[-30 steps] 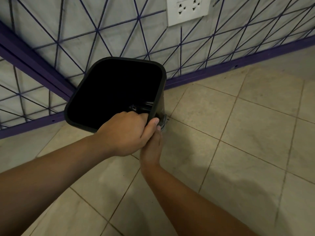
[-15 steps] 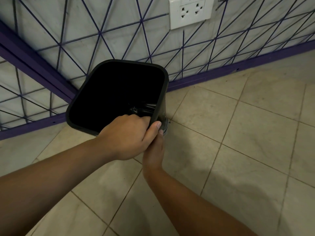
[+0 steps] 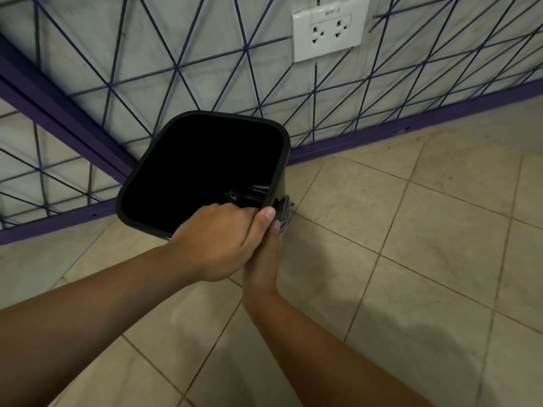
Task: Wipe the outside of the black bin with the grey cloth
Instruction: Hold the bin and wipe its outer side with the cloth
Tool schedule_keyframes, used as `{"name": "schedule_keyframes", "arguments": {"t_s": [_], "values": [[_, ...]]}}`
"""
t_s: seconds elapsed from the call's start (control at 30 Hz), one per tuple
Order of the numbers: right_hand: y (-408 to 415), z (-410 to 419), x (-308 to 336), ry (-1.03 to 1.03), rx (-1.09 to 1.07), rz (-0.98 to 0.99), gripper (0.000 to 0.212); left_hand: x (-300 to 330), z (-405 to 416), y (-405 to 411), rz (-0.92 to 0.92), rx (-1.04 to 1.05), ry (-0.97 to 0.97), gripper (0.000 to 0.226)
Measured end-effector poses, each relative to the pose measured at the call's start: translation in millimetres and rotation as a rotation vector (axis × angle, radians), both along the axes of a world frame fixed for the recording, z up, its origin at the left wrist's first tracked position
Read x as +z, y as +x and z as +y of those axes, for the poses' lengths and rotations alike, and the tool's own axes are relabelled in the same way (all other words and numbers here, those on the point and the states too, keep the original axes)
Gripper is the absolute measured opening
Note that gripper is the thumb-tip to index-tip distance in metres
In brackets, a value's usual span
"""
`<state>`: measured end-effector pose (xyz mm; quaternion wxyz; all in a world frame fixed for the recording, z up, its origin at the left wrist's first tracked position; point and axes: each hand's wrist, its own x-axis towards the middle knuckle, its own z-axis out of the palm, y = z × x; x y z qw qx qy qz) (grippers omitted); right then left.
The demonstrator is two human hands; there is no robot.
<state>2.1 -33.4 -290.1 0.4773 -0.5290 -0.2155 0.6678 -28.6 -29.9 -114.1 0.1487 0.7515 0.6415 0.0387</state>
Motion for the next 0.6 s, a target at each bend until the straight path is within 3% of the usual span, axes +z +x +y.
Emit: {"name": "schedule_keyframes", "arguments": {"t_s": [0.17, 0.3, 0.43, 0.6], "values": [[-1.6, -8.8, 5.5, 0.124, 0.037, 0.037, 0.09, -2.7, 1.4, -2.0, -0.004, -0.011, 0.017, 0.048], [2.5, 2.0, -2.6, 0.006, -0.004, 0.11, 0.102, -2.5, 1.3, -1.5, -0.016, -0.016, 0.02, 0.046], [-0.3, -13.8, 18.4, 0.106, 0.001, 0.107, 0.098, -2.7, 1.6, -3.7, -0.024, -0.01, 0.0, 0.043], [19.6, 9.5, 17.9, -0.032, -0.008, 0.189, 0.101, -2.7, 1.5, -2.2, 0.008, 0.003, 0.015, 0.045]]}}
